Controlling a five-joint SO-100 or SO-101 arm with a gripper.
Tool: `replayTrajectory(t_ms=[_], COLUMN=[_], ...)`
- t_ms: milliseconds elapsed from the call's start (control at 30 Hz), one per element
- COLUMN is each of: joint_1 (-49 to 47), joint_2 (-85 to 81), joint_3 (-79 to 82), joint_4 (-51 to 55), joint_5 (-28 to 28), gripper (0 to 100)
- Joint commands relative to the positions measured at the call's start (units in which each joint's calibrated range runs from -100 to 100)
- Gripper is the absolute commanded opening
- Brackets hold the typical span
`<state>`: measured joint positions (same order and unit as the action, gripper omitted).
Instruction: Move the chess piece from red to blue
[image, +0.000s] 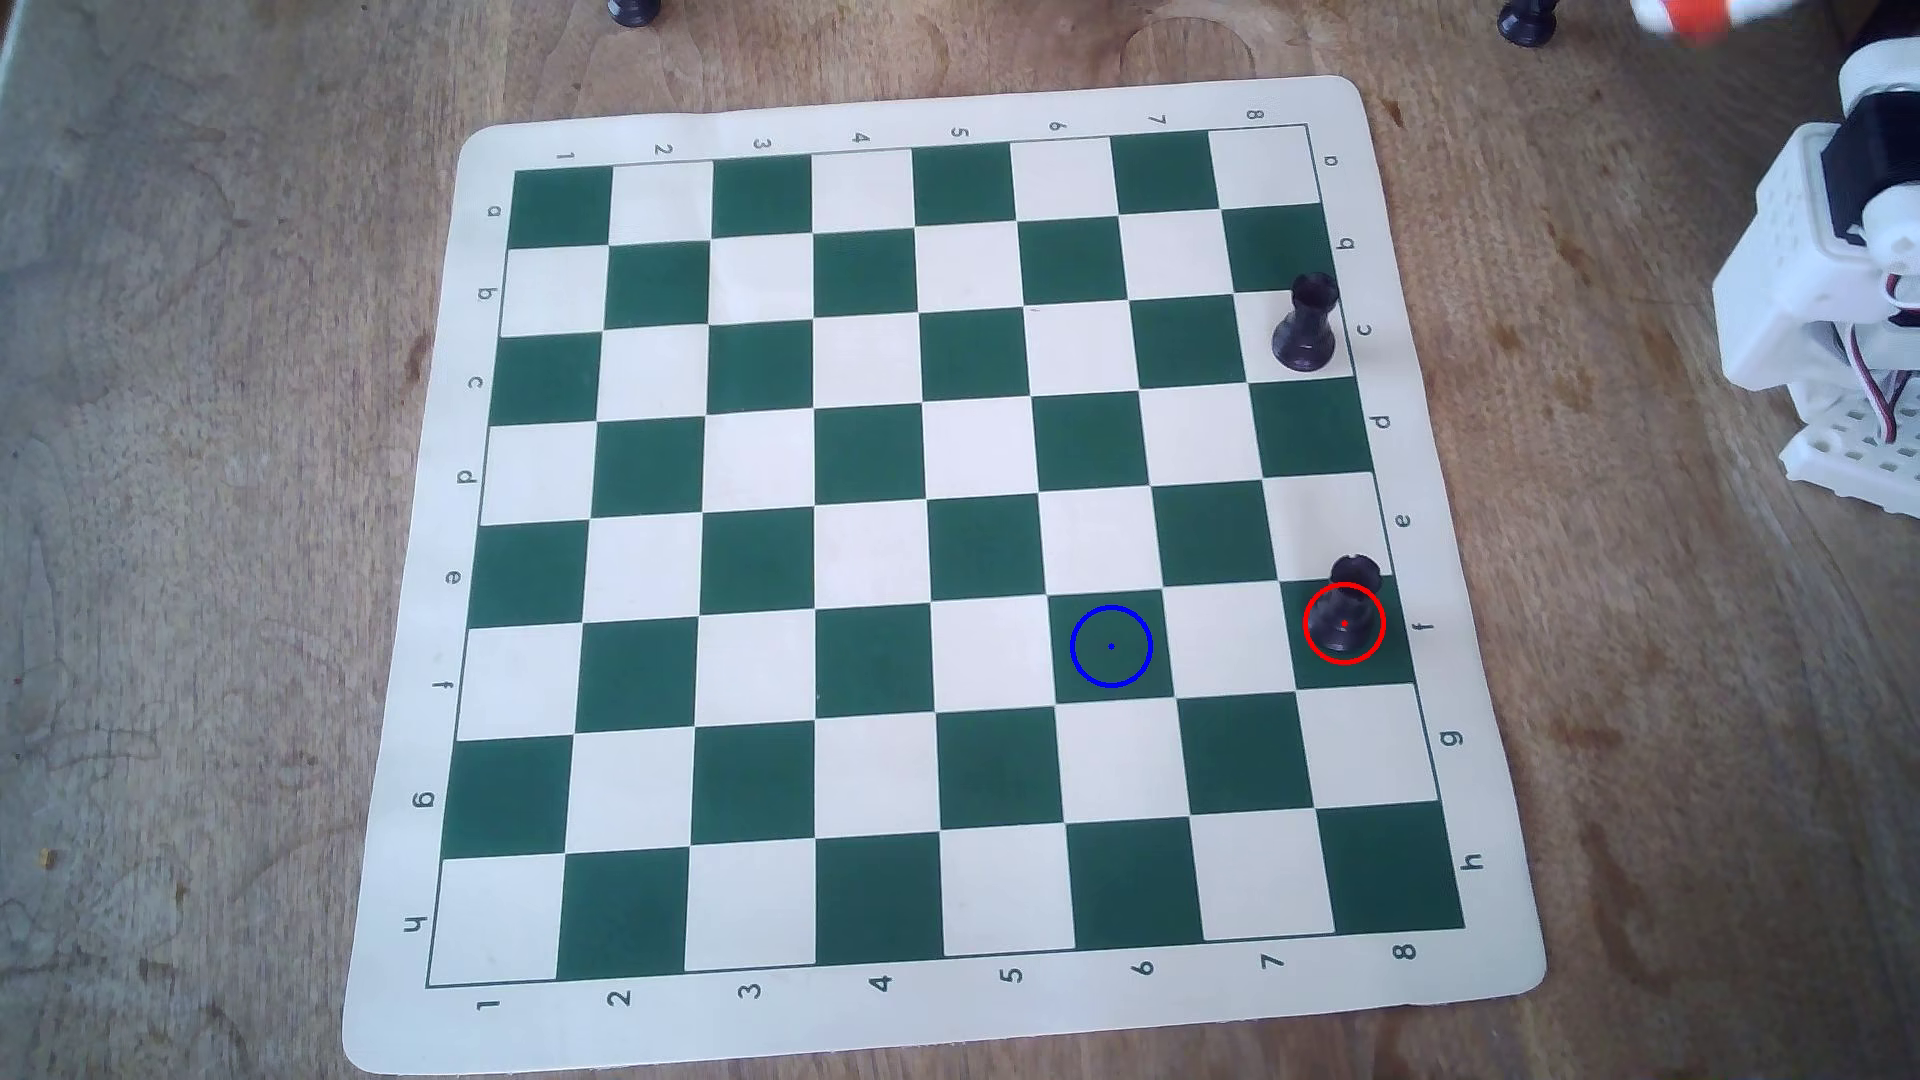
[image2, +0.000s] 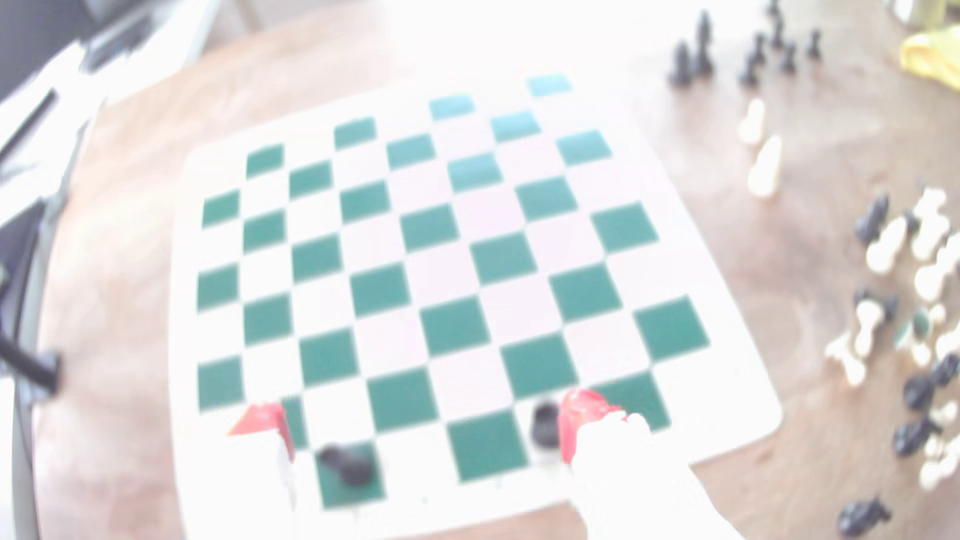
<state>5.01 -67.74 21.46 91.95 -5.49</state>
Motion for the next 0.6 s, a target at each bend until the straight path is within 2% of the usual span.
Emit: replayTrajectory(t_ms=[0, 267, 567], joint_1=[-2.8, -3.3, -10.3], joint_2=[3.1, 4.1, 7.2], joint_3=[-2.9, 16.1, 30.9], joint_4=[4.9, 2.2, -1.3], joint_5=[-2.1, -3.8, -3.8], gripper=[28, 27, 26])
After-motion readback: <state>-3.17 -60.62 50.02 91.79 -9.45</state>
